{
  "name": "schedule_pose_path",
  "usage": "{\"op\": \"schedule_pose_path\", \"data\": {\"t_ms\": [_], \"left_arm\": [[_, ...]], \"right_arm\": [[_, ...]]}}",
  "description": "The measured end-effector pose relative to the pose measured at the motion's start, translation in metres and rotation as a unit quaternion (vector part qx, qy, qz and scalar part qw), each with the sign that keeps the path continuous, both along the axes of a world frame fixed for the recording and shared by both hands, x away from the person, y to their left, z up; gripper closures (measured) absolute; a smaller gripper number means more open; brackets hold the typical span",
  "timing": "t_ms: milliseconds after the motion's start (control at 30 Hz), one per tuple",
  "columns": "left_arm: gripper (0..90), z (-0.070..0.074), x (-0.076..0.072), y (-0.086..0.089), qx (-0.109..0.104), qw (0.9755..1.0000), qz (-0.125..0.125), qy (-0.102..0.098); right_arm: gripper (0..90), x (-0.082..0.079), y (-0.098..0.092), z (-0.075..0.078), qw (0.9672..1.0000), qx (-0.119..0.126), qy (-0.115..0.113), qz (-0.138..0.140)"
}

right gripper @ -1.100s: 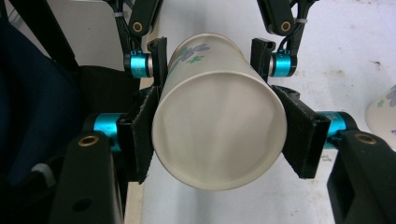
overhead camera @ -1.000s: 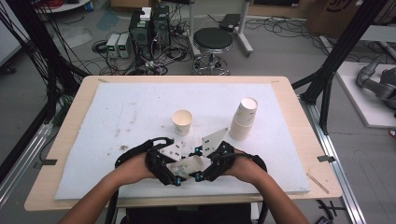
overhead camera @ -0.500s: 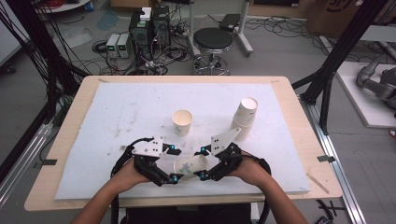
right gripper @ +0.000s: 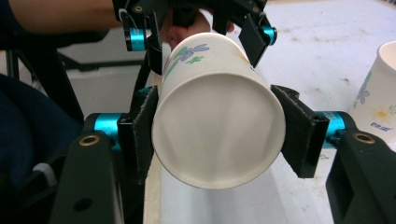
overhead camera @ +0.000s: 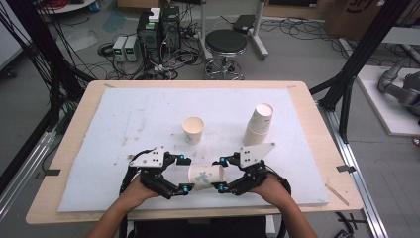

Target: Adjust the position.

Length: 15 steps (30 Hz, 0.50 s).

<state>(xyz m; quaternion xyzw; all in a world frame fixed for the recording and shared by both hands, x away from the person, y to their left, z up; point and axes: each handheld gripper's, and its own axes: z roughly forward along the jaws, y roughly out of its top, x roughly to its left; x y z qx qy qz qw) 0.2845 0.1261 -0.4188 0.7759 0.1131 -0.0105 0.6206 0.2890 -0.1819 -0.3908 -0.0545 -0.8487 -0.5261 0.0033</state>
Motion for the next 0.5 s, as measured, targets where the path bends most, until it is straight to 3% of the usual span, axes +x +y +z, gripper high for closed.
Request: {"op": "schedule_pose_path", "data": {"t_ms": [233,500], "left_arm": [[17.5,0.000,0.000,-0.004,-0.009,0.9999,-0.006,-0.003],[17.8,0.000,-0.002,-0.011,-0.015,0.9994,-0.013,-0.029]], "right_arm": [[37.2,-0.002,-0.007,-0.002,0.9999,0.016,0.003,-0.005],[37.2,-0.001,-0.007,-0.004,0.9997,0.024,0.008,-0.001]]}}
